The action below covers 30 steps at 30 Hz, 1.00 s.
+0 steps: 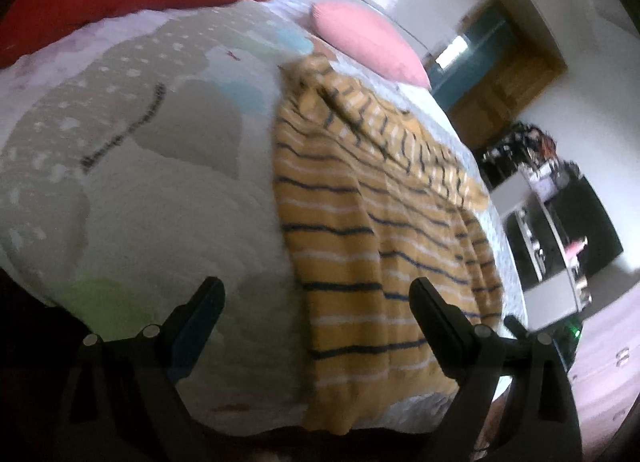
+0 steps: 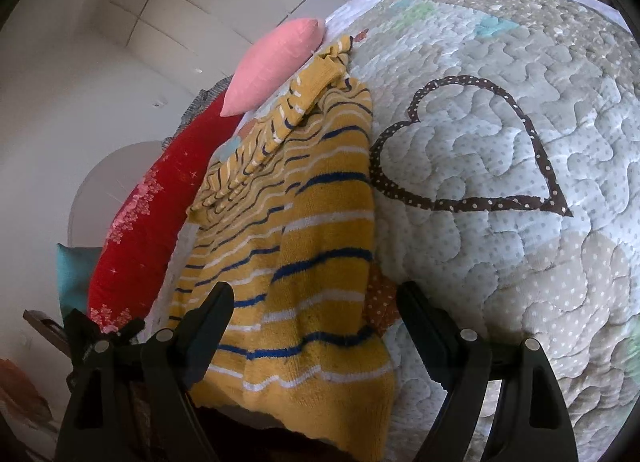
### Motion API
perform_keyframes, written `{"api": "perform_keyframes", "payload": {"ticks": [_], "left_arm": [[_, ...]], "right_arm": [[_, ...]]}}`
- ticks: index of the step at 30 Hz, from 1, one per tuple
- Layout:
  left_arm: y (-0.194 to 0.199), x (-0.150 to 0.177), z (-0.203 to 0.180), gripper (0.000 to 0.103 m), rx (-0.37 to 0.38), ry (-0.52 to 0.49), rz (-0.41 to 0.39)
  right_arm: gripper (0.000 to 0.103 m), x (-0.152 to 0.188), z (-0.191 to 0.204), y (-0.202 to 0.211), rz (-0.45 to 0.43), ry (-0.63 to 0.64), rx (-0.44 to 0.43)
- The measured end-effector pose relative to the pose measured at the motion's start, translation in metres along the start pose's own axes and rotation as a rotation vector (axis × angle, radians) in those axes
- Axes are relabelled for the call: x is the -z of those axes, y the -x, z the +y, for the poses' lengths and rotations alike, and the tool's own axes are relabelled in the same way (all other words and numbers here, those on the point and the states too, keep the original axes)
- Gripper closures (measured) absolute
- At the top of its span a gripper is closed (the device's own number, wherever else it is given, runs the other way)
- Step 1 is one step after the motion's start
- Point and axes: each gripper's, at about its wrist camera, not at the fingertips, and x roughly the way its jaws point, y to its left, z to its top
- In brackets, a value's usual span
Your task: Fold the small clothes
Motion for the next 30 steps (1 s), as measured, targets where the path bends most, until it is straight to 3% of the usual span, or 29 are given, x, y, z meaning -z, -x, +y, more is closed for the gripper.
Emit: {"api": "perform_keyframes", "payload": {"ticks": [7, 14, 21, 24, 27, 30], "left_arm": [[0.0, 0.0, 0.016, 0.01, 0.002, 0.034, 0.015], [-0.025, 0.01, -0.003, 0.01, 0.125, 0.001, 0.109], [-0.04, 0.024, -0.02, 0.011, 0.172, -0.049, 0.127], [-0.043, 0.031, -0.022, 0.01, 0.273, -0.031, 0.16], [-0.048, 0.039, -0.028, 0.011, 0.317, -0.049, 0.176], [-0.05, 0.045, -0.038, 0.011, 0.329, -0.076, 0.191]], "right_arm": [[0.016, 0.002, -0.005, 0.005, -0.02, -0.005, -0.027], [0.016, 0.005, -0.005, 0.005, -0.025, 0.001, -0.02], [0.016, 0.006, -0.011, 0.008, -0.02, -0.018, -0.07], [0.015, 0.007, -0.012, 0.009, -0.013, -0.016, -0.082], [0.014, 0.009, -0.009, 0.006, 0.01, -0.02, -0.116], [0.014, 0.016, -0.006, -0.004, 0.071, -0.027, -0.202]]}}
